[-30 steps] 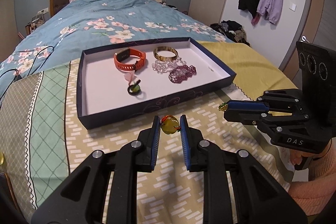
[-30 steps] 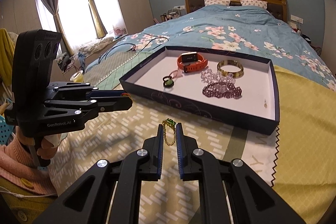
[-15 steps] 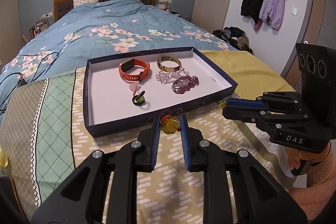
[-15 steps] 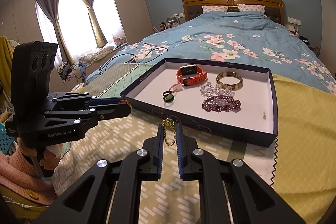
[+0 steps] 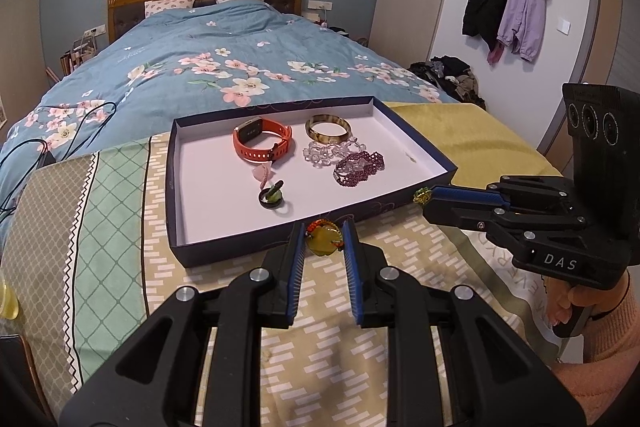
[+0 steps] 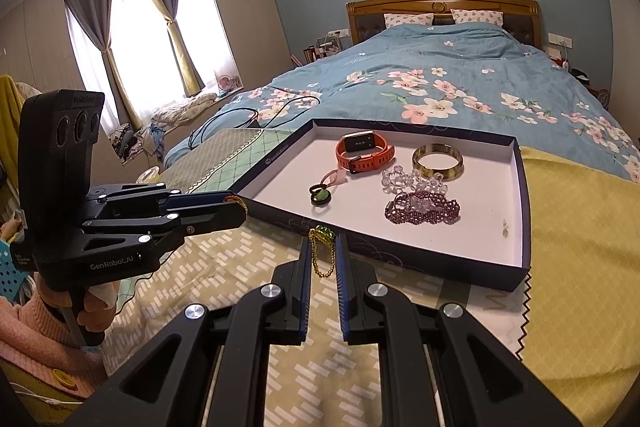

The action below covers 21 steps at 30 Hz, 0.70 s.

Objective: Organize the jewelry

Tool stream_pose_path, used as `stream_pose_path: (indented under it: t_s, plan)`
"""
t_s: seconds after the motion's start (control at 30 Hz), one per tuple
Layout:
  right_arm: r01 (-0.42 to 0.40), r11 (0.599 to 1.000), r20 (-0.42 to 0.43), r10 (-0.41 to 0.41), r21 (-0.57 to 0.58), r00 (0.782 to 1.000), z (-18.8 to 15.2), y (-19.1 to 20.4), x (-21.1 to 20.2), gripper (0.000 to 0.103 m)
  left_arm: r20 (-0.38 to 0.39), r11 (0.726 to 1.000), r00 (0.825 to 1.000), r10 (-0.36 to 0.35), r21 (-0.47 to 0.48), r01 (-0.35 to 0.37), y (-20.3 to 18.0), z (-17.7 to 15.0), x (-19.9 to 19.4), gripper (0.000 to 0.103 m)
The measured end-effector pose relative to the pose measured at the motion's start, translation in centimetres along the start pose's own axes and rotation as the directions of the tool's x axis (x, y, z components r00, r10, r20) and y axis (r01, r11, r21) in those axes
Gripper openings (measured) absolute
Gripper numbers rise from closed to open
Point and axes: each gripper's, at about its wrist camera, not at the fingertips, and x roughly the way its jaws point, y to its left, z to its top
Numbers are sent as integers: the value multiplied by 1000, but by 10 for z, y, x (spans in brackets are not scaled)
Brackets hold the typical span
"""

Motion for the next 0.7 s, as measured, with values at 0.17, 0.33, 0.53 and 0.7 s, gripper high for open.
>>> stream_pose_path:
  t_s: [0.17,0.33,0.53,0.7]
  plan:
    - [-3,1000,4,3,3,1000,2,-1,0,10,6,1000,1000,3,0,-3,1,2,-1,19]
    - [-2,1000,9,2,5,1000,4,-1,-1,10,11,1000,1000,12,7,-12,-1,3,-2,20]
    - [-1,1000,10,1,5,1000,6,-3,-2,10,15,1000,1000,16,16,-16,-3,5,-2,20]
    - [0,1000,13,0,6,1000,10,-4,-2,10,20,1000,1000,20,22,-20,-2,8,-2,20]
